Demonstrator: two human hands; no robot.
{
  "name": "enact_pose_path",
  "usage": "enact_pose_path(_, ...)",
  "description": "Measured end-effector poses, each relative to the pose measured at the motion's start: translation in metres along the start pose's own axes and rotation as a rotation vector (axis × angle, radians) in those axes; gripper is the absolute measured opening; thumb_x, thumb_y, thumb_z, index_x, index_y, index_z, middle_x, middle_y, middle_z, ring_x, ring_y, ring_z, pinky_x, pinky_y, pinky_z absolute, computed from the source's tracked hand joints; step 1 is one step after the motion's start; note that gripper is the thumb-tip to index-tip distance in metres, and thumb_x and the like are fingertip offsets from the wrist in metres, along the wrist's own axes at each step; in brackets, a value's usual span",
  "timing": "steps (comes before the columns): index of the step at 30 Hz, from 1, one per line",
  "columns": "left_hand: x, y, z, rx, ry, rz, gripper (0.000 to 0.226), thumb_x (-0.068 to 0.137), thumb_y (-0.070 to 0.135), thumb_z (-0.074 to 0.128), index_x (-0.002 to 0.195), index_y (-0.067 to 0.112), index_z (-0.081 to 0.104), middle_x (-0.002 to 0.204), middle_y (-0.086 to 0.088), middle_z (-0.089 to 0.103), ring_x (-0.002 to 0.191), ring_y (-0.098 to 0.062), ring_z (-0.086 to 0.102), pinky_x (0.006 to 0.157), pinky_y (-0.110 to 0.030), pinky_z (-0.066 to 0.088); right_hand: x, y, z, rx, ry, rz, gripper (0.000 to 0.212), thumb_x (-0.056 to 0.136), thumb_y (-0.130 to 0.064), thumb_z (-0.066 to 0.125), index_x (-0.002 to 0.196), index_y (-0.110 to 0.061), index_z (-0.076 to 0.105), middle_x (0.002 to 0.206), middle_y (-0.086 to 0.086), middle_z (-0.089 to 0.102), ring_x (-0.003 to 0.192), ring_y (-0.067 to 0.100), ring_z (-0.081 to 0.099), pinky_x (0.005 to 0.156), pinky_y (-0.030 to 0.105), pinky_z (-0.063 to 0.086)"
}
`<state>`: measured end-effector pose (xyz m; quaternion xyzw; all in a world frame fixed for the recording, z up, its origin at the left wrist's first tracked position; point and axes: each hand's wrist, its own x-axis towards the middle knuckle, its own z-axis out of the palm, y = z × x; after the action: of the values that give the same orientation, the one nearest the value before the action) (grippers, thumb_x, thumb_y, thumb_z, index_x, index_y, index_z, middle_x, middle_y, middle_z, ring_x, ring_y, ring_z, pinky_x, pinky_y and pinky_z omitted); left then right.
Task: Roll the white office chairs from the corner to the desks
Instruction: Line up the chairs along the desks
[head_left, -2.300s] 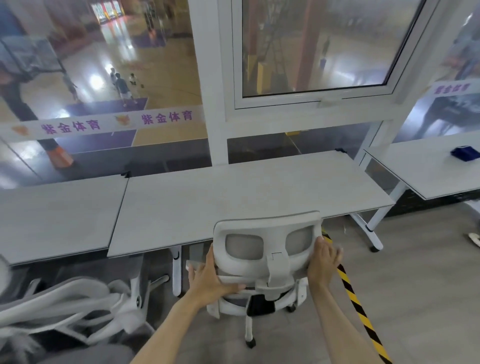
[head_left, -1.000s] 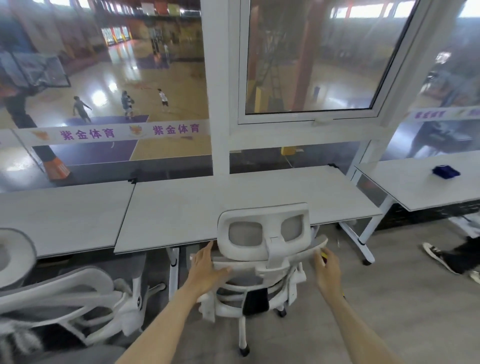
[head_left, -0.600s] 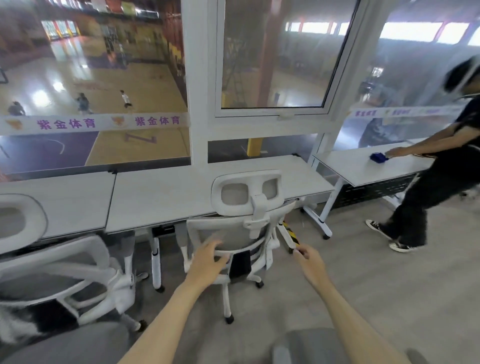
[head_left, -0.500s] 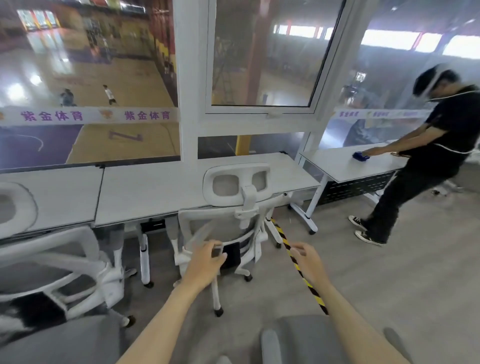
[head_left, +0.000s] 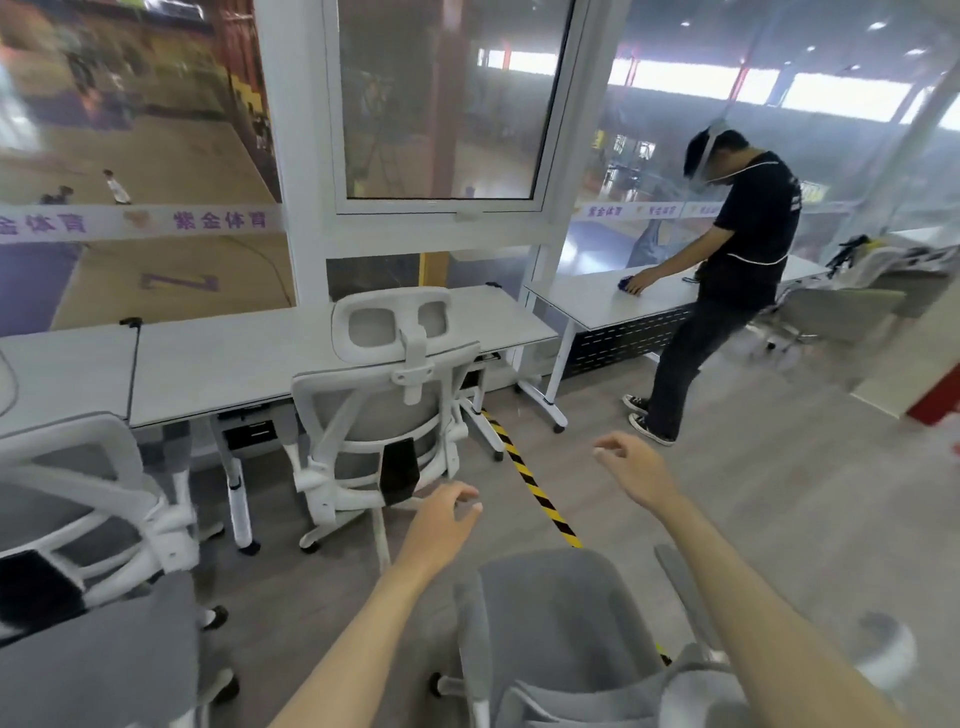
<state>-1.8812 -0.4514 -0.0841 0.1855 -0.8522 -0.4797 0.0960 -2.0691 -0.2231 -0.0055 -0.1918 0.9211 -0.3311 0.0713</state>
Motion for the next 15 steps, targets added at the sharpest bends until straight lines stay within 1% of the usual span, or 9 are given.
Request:
enact_pose_path(2,-0.009,0.014,0.026,0.028,-0.008,0.018,0.023,0.1,0.031,0.058,0.12,0.023,0.064,0.117,0.011,0.06,0.112,-0.006,0.057,0.101,-0.028,0.046,-0.012,0.017,-0.025,-0.019,-0.009,-0.016,0.01,0.097,-0.034,0.059,0.102,-0.029,0.068,0.11,-0.006,0.068,0.105,0.015,0.063,0.084,0.029,0.044)
enact_pose_path(5,-0.026,0.039,0.071,0.075,-0.025,0.038,0.016,0.099,0.033,0.057,0.114,0.03,0.063,0.114,0.014,0.061,0.109,-0.005,0.058,0.098,-0.029,0.048,-0.036,0.045,-0.069,-0.013,0.04,-0.075,0.011,0.098,-0.032,0.059,0.1,-0.027,0.069,0.104,-0.008,0.069,0.099,0.014,0.064,0.082,0.028,0.044)
enact_pose_path(7,-0.039,0.055,0.104,0.077,-0.017,0.028,0.011,0.099,0.034,0.057,0.109,0.034,0.062,0.111,0.016,0.061,0.106,-0.004,0.059,0.095,-0.028,0.048,-0.057,0.069,-0.099,-0.003,0.074,-0.144,0.012,0.098,-0.033,0.059,0.101,-0.028,0.07,0.103,-0.009,0.07,0.098,0.012,0.065,0.084,0.029,0.048)
enact_pose_path(9,-0.054,0.067,0.134,0.07,0.0,-0.008,0.01,0.099,0.036,0.057,0.107,0.033,0.063,0.108,0.015,0.064,0.103,-0.004,0.06,0.093,-0.027,0.048,-0.08,0.098,-0.127,0.028,0.11,-0.216,0.012,0.098,-0.031,0.06,0.104,-0.028,0.07,0.104,-0.01,0.07,0.098,0.011,0.064,0.088,0.03,0.049)
enact_pose_path(11,-0.07,0.075,0.159,-0.031,0.019,-0.084,0.015,0.099,0.04,0.056,0.103,0.029,0.066,0.106,0.01,0.069,0.1,-0.009,0.065,0.09,-0.028,0.051,-0.1,0.129,-0.149,0.101,0.125,-0.247,0.018,0.098,-0.029,0.06,0.115,-0.027,0.067,0.108,-0.009,0.068,0.1,0.011,0.063,0.09,0.03,0.048)
enact_pose_path(12,-0.08,0.076,0.17,-0.132,0.037,-0.136,0.018,0.1,0.041,0.054,0.101,0.027,0.067,0.104,0.005,0.071,0.096,-0.013,0.067,0.083,-0.028,0.053,-0.11,0.146,-0.155,0.146,0.127,-0.243,0.024,0.099,-0.028,0.06,0.122,-0.027,0.064,0.11,-0.008,0.066,0.101,0.011,0.061,0.09,0.03,0.047)
enact_pose_path(13,-0.091,0.081,0.178,-0.223,0.071,-0.204,0.022,0.102,0.039,0.052,0.099,0.024,0.067,0.101,0.0,0.073,0.09,-0.016,0.068,0.074,-0.027,0.052,-0.119,0.164,-0.159,0.188,0.134,-0.235,0.029,0.099,-0.027,0.06,0.128,-0.027,0.06,0.113,-0.008,0.064,0.104,0.011,0.06,0.09,0.031,0.045)
enact_pose_path(14,-0.103,0.086,0.185,-0.317,0.114,-0.261,0.026,0.104,0.038,0.049,0.099,0.02,0.067,0.097,-0.006,0.072,0.083,-0.017,0.068,0.066,-0.026,0.05,-0.129,0.181,-0.159,0.237,0.14,-0.219,0.033,0.1,-0.027,0.06,0.132,-0.027,0.057,0.116,-0.008,0.063,0.107,0.012,0.058,0.091,0.03,0.043)
enact_pose_path(15,-0.116,0.092,0.192,-0.367,0.163,-0.331,0.031,0.105,0.038,0.047,0.1,0.015,0.066,0.093,-0.009,0.072,0.078,-0.019,0.067,0.062,-0.026,0.048,-0.139,0.2,-0.158,0.291,0.142,-0.177,0.035,0.101,-0.029,0.059,0.135,-0.027,0.054,0.119,-0.007,0.062,0.11,0.012,0.057,0.093,0.031,0.042)
